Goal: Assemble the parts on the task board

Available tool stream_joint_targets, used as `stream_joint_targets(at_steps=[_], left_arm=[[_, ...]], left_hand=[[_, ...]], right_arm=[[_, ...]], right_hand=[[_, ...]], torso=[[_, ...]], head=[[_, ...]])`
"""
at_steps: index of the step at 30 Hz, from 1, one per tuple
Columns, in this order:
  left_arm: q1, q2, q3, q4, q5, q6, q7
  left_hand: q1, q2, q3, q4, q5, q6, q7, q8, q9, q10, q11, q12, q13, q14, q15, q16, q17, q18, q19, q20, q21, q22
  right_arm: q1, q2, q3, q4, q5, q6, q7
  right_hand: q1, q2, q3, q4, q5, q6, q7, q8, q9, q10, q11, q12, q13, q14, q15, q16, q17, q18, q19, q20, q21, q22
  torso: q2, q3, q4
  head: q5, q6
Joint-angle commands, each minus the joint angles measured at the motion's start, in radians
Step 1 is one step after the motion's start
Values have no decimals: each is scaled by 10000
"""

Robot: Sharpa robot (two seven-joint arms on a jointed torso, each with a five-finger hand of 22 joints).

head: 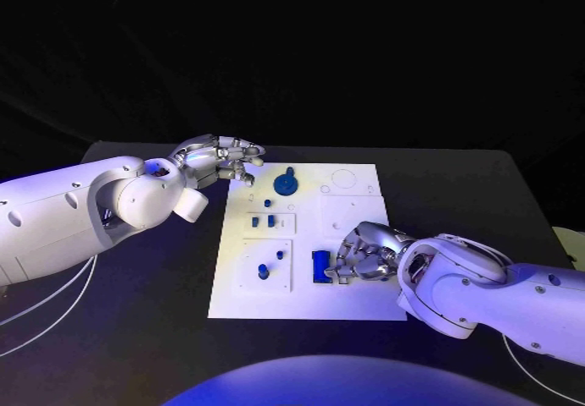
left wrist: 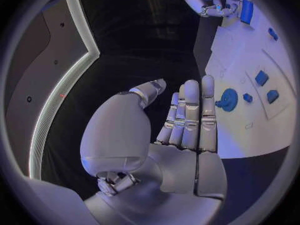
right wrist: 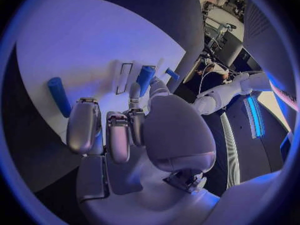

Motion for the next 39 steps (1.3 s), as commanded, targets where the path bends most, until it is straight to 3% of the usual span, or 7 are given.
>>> stream_joint_targets(at_steps=[1,9,12,15,18,24,39], left_arm=[[5,5,6,30,61,130,48],[5,-16,5,35,61,113,56],[5,-36,4,47,61,101,64],[5,-53,4,56,61,95,71],[4,-63,3,54,61,94,76],[3,-58,-4,41,61,102,78],[0,-76,-19,31,61,121,61]], left_hand=[[-65,-4,-16,44,28,-88,-10,35,11,-81,-6,34,-11,-54,47,-27,-10,102,73,-2,-33,-9],[-65,-4,-16,44,28,-88,-10,35,11,-81,-6,34,-11,-54,47,-27,-10,102,73,-2,-33,-9],[-65,-4,-16,44,28,-88,-10,35,11,-81,-6,34,-11,-54,47,-27,-10,102,73,-2,-33,-9],[-53,-12,-23,47,26,-112,-10,75,12,-88,-6,51,-22,-57,46,-24,-16,103,91,-3,-62,-22],[-53,-12,-23,47,26,-112,-10,75,12,-88,-6,51,-22,-57,46,-24,-16,103,91,-3,-62,-22],[-53,-12,-23,47,26,-112,-10,75,12,-88,-6,51,-22,-57,46,-24,-16,103,91,-3,-62,-22],[-53,-12,-23,47,26,-112,-10,75,12,-88,-6,51,-22,-57,46,-24,-16,103,91,-3,-62,-22]], right_arm=[[45,-188,6,137,-258,-249,21],[302,-1060,11,259,-748,-622,85],[335,-1466,7,219,-944,-713,69],[321,-1851,-2,219,-1209,-774,46],[224,-2178,-15,256,-1521,-829,17],[-29,-2353,-54,243,-1712,-806,-61],[-538,-1918,-81,39,-1814,-713,-115]], right_hand=[[85,-15,-60,44,30,-16,4,-14,9,34,-3,10,825,990,-96,50,2377,-158,149,-75,10,1537],[206,-104,-180,40,59,-264,106,-234,-46,-111,77,-207,619,974,-39,28,2304,-129,95,-44,-195,1486],[280,-122,-299,44,68,-653,305,-660,-297,-191,237,-330,512,981,86,37,2341,-130,80,43,-253,1480],[316,-132,-374,43,58,-767,394,-833,-424,-245,319,-414,434,978,158,33,2330,-130,77,105,-274,1481],[316,-134,-378,44,57,-767,396,-837,-428,-259,321,-437,411,977,161,32,2324,-126,72,108,-294,1475],[304,-184,-472,50,63,-577,379,-810,-456,-334,322,-560,295,972,179,25,2304,-114,61,143,-347,1465],[306,-178,-501,50,82,-486,359,-796,-467,-329,310,-558,302,970,174,22,2296,-105,54,151,-380,1457]], torso=[[-15,-4,-13],[-26,-20,-11],[-18,-17,-19],[-21,-15,-31],[-23,10,-35],[-32,13,-51],[-6,15,-19]], head=[[-12,9],[-185,42],[-279,55],[-331,53],[-386,62],[-437,61],[-411,46]])
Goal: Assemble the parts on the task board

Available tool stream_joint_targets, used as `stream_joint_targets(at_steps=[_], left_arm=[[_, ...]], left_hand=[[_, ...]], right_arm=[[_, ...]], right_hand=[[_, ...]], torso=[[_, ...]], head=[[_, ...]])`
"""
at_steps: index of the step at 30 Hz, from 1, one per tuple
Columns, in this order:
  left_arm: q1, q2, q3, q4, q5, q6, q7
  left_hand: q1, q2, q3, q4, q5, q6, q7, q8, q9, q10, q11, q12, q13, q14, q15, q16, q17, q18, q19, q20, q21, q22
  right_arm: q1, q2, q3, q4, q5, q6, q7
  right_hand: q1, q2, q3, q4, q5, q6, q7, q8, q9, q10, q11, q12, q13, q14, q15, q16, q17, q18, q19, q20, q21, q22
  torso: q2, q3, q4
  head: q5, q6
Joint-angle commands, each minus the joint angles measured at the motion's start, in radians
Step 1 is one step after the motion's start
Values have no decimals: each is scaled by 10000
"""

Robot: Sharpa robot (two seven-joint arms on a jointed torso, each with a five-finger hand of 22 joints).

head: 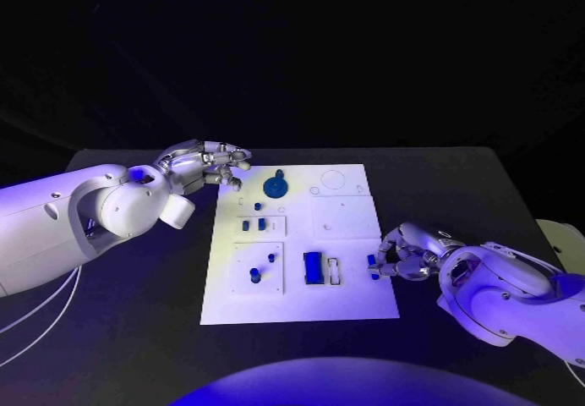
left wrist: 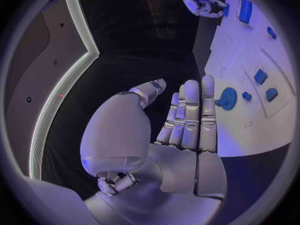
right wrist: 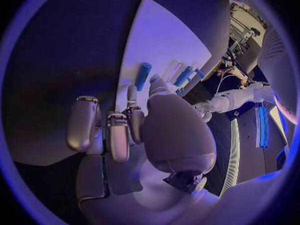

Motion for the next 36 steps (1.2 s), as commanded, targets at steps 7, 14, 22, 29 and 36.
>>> stream_joint_targets(at_steps=[7,14,22,29,36], left_arm=[[2,-21,-4,21,60,123,30],[2,-26,-7,35,59,131,36],[2,-44,-9,41,56,125,38],[2,-60,-10,46,49,124,34],[2,-56,-10,50,43,122,32]], left_hand=[[-60,-14,-30,58,26,-84,27,51,14,-89,-5,59,-14,-57,47,-23,-19,102,99,-3,-75,-15],[-60,-14,-30,58,26,-84,27,51,14,-89,-5,59,-14,-57,47,-23,-19,102,99,-3,-75,-15],[-60,-14,-30,58,26,-84,27,51,14,-89,-5,59,-14,-57,47,-23,-19,102,99,-3,-75,-15],[-60,-14,-30,58,26,-84,27,51,14,-89,-5,59,-14,-57,47,-23,-19,102,99,-3,-75,-15],[-60,-14,-30,58,26,-84,27,51,14,-89,-5,59,-14,-57,47,-23,-19,102,99,-3,-75,-15]], right_arm=[[-83,256,-4,-255,-247,185,-79],[-258,470,-5,-462,-411,322,-75],[-356,646,-5,-563,-777,630,-94],[-374,652,-4,-351,-623,327,-144],[-228,594,8,60,-48,-238,-159]], right_hand=[[310,71,-19,-26,117,220,-61,-22,-68,-11,-31,11,336,974,22,25,2311,-105,69,61,-6,1466],[1274,186,154,-64,155,375,-126,-142,-196,32,-95,60,404,977,-37,28,2325,-115,92,6,22,1493],[2416,289,711,-65,-411,618,-181,-301,-378,76,-148,128,498,981,-82,32,2344,-125,113,-40,36,1527],[2383,387,1006,0,-163,715,-209,-372,-459,116,-171,170,547,982,-101,33,2352,-128,129,-58,47,1544],[1806,457,1527,4,339,746,-247,-433,-497,189,-205,231,621,1000,-136,57,2431,-142,169,-93,118,1589]], torso=[[-6,-13,-3],[-9,-8,3],[-6,-15,-2],[-9,-10,-4],[-13,-26,5]], head=[[32,-20],[49,-13],[43,-20],[46,-5],[18,4]])
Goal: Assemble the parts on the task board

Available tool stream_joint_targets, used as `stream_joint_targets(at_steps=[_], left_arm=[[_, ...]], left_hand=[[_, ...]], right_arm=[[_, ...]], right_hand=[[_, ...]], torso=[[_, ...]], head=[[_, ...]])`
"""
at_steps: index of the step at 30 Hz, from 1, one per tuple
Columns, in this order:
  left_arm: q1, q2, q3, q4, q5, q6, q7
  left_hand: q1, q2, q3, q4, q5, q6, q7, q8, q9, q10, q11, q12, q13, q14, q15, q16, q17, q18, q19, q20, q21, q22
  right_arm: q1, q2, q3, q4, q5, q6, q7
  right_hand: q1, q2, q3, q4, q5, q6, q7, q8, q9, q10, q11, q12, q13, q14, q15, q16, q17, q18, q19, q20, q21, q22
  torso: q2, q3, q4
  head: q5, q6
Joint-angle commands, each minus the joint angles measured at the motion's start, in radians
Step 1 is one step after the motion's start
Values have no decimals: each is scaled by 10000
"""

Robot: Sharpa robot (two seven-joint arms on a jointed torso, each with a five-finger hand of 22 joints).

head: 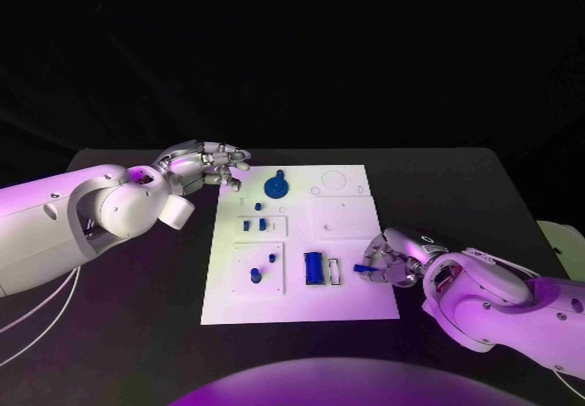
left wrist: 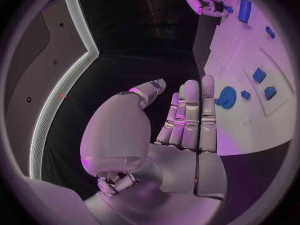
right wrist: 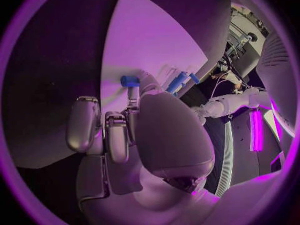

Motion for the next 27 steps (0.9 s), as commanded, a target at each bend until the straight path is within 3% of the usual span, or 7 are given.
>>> stream_joint_targets(at_steps=[1,7,14,24,27], left_arm=[[3,13,5,31,43,120,47],[3,46,4,16,49,168,19],[3,58,3,15,57,196,-17],[-5,141,-6,-46,57,180,35],[-8,152,-10,-48,57,184,37]], left_hand=[[-60,-14,-1,29,26,-84,28,51,15,-89,-5,59,-16,-20,11,-23,-10,102,99,-3,-35,-16],[-72,-13,-10,51,27,-102,28,81,14,-98,-2,69,-27,-21,12,-21,-14,101,112,-2,-59,-26],[-98,-23,-26,71,22,-109,33,90,13,-105,2,70,-31,-23,16,-21,-16,100,115,0,-69,-31],[-101,-21,-26,75,24,-111,33,93,13,-105,2,71,-32,-23,17,-20,-17,99,115,1,-71,-32],[-101,-21,-26,75,24,-111,33,93,13,-105,2,71,-32,-23,17,-20,-17,99,115,1,-71,-32]], right_arm=[[106,-8,-18,197,628,-155,-158],[336,88,-8,449,1890,-449,-185],[412,378,-3,473,2760,-524,-157],[412,733,-2,319,2970,-384,-138],[398,838,-3,247,2992,-236,-133]], right_hand=[[52,332,185,-3,111,50,-6,61,83,126,-164,9,330,998,-62,59,2430,-143,197,-70,72,1596],[-43,273,655,-10,248,32,-13,56,103,171,-177,51,382,1010,-79,76,2487,-153,222,-92,124,1626],[-703,-116,1206,-5,214,67,4,64,135,214,-163,89,432,1016,-67,84,2512,-157,237,-85,130,1657],[-1968,-370,2106,-1,332,116,24,83,195,280,-145,156,517,1021,-49,91,2538,-162,257,-66,140,1695],[-2865,-324,2404,9,205,161,37,106,229,317,-129,193,558,1026,-32,98,2560,-171,273,-49,172,1714]], torso=[[-5,-12,9],[-1,1,15],[10,3,8],[12,0,5],[16,1,14]], head=[[-13,-5],[-17,1],[4,-33],[-1,-61],[2,-75]])
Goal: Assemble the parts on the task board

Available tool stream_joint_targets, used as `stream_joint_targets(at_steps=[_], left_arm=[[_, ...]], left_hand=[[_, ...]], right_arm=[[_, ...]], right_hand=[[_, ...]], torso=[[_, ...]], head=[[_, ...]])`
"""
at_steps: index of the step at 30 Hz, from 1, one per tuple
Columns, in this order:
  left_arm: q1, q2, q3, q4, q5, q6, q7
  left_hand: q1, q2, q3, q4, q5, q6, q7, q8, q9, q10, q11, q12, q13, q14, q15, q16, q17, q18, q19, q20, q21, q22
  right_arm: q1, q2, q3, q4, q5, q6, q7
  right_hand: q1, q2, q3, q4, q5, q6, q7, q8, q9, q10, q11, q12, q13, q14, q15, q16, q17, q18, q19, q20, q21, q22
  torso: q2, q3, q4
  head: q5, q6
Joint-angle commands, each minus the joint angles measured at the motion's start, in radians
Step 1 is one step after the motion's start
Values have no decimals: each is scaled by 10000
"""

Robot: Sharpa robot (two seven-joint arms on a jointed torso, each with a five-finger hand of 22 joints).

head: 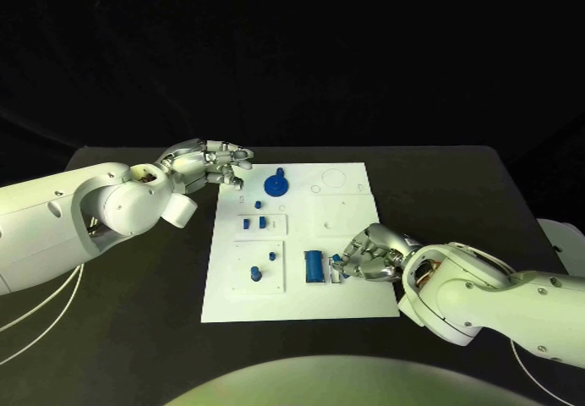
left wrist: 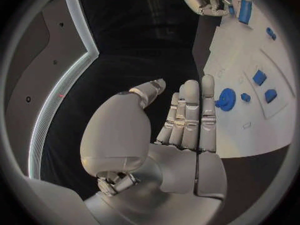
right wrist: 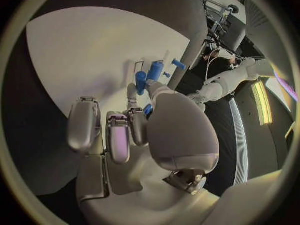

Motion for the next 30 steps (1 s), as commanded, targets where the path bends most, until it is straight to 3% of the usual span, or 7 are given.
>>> stream_joint_targets(at_steps=[1,8,30], left_arm=[[-1,27,1,10,57,161,69],[-3,26,-2,12,57,158,63],[-4,25,-6,11,57,165,40]], left_hand=[[-101,-21,2,47,24,-74,-4,34,13,-69,-34,33,-14,-23,17,-20,-9,100,44,-1,-33,-15],[-101,-21,2,47,24,-74,-4,34,13,-69,-34,33,-14,-23,17,-20,-9,100,44,-1,-33,-15],[-101,-21,2,47,24,-74,-4,34,13,-69,-34,33,-14,-23,17,-20,-9,100,44,-1,-33,-15]], right_arm=[[-22,93,0,-73,228,269,-18],[-32,240,-1,-252,134,510,-24],[-41,380,-4,-468,-398,872,-58]], right_hand=[[-659,-54,199,2,-200,129,-55,27,40,75,47,67,852,1011,24,59,2566,-171,291,-40,80,1720],[-1001,-233,327,-4,-421,176,-65,57,69,133,42,153,941,1016,19,66,2590,-173,299,-44,90,1727],[-1143,-565,444,-1,-779,213,-72,88,104,177,34,233,1035,1013,10,61,2573,-163,287,-52,24,1715]], torso=[[5,4,13],[-9,0,-4],[-8,10,-5]], head=[[5,-23],[26,-65],[40,-89]])
